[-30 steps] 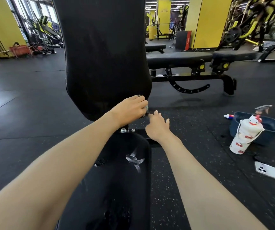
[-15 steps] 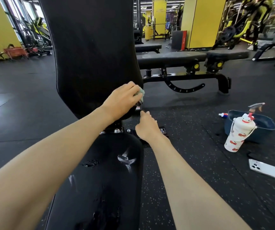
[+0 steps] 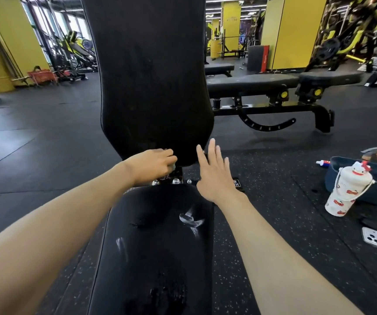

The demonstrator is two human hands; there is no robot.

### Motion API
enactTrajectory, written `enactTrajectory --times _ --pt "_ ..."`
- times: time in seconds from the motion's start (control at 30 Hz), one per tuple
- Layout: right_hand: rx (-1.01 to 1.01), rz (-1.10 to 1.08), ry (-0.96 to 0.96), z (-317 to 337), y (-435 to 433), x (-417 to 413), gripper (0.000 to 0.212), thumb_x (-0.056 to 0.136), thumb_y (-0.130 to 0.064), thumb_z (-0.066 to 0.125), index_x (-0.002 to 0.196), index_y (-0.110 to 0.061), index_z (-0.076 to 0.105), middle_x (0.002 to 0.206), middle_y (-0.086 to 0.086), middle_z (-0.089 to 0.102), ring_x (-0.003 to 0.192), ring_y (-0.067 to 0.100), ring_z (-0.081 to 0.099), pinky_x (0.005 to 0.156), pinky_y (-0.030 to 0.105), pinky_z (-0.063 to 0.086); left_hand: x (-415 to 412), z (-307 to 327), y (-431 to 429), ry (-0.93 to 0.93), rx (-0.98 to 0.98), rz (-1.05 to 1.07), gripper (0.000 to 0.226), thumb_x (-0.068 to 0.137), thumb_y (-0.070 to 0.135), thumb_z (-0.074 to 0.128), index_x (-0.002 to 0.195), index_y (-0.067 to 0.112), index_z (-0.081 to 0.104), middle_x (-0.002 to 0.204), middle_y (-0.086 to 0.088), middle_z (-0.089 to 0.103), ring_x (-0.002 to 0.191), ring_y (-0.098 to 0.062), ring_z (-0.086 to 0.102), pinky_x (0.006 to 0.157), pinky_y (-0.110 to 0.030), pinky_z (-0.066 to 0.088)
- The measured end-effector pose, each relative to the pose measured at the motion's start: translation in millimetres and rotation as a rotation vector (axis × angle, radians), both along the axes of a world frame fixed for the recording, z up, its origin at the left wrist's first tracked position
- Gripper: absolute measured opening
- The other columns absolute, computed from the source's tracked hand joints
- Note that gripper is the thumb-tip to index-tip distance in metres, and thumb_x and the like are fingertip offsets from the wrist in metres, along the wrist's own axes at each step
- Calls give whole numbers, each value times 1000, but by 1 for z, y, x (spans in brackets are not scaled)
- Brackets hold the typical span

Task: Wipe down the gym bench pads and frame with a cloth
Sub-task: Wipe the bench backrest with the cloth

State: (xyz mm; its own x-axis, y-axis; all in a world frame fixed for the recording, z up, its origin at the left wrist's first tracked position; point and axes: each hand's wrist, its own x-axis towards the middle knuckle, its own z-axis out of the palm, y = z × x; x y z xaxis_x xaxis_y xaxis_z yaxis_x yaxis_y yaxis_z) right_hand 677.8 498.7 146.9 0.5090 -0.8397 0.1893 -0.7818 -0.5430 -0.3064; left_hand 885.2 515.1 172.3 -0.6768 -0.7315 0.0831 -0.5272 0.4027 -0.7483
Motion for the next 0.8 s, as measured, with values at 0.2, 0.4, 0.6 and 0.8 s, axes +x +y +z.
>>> enactTrajectory --times 0.2,0.4,0.6,0.8 --pt "-210 -2 134 -1 -13 20 81 97 -20 40 151 -16 -19 156 15 -28 146 33 -18 120 46 -3 -10 20 -10 126 -200 -192 27 81 5 63 107 3 67 97 -9 62 93 -26 58 85 -36 52" --pt "-219 -45 74 -18 -22 39 79 100 -44 35 150 -18 -21 154 14 -31 146 31 -19 118 49 -5 36 10 5 187 -106 -144 43 69 0 73 111 5 67 101 -7 62 99 -26 53 80 -37 55" --pt "-199 -58 87 -17 -21 46 95 95 -40 50 149 -15 -23 152 18 -35 145 36 -20 117 50 -4 58 0 24 284 -154 -94 30 73 -6 68 100 4 69 93 -9 62 91 -26 52 80 -38 54" --pt "-182 -64 90 -15 -20 46 92 94 -31 50 150 -17 -22 152 15 -35 145 34 -21 117 51 -4 12 1 0 276 -166 -125 26 79 -3 54 100 5 67 97 -10 62 93 -27 59 79 -38 54"
